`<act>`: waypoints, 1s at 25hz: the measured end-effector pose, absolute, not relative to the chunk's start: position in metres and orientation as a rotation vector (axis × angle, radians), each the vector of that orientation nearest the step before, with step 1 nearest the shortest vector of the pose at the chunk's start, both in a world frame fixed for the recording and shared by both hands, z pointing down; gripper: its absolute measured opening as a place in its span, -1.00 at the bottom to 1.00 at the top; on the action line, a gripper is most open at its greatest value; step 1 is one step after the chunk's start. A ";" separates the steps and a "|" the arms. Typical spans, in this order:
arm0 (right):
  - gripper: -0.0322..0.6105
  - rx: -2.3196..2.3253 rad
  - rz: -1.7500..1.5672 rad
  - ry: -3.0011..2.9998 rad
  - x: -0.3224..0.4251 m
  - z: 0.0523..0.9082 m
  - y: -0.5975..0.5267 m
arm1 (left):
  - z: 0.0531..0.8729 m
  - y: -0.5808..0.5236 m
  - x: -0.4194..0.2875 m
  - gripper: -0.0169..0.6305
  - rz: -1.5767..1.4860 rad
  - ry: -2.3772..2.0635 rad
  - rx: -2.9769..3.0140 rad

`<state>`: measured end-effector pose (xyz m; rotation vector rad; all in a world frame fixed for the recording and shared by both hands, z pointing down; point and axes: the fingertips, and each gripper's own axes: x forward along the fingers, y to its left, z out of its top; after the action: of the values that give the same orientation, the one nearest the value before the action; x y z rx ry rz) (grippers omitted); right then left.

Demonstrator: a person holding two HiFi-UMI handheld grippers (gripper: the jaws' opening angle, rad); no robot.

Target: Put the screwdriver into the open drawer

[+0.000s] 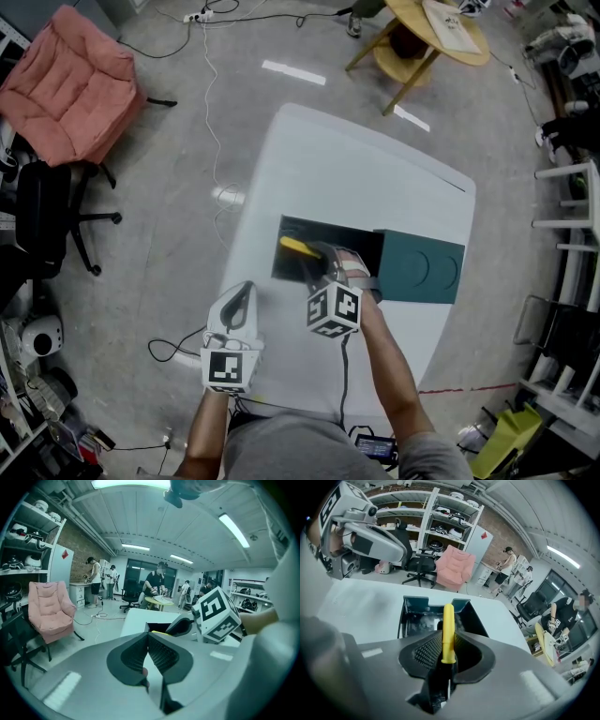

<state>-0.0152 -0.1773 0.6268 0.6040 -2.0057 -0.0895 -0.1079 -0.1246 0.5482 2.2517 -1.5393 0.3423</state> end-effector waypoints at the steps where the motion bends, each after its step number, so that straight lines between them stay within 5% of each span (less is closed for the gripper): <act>1: -0.64 0.600 -0.077 -2.002 -0.015 0.628 -0.178 | 0.549 -0.125 -0.108 -0.91 0.347 -1.539 2.252; 25: -0.40 0.664 -0.025 -1.992 -0.009 0.627 -0.183 | 0.545 -0.121 -0.110 -0.91 0.359 -1.556 2.254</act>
<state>-0.0089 -0.1832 0.6266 0.6641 -1.9921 -0.0255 -0.1098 -0.1213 0.5449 2.2539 -1.5564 0.3590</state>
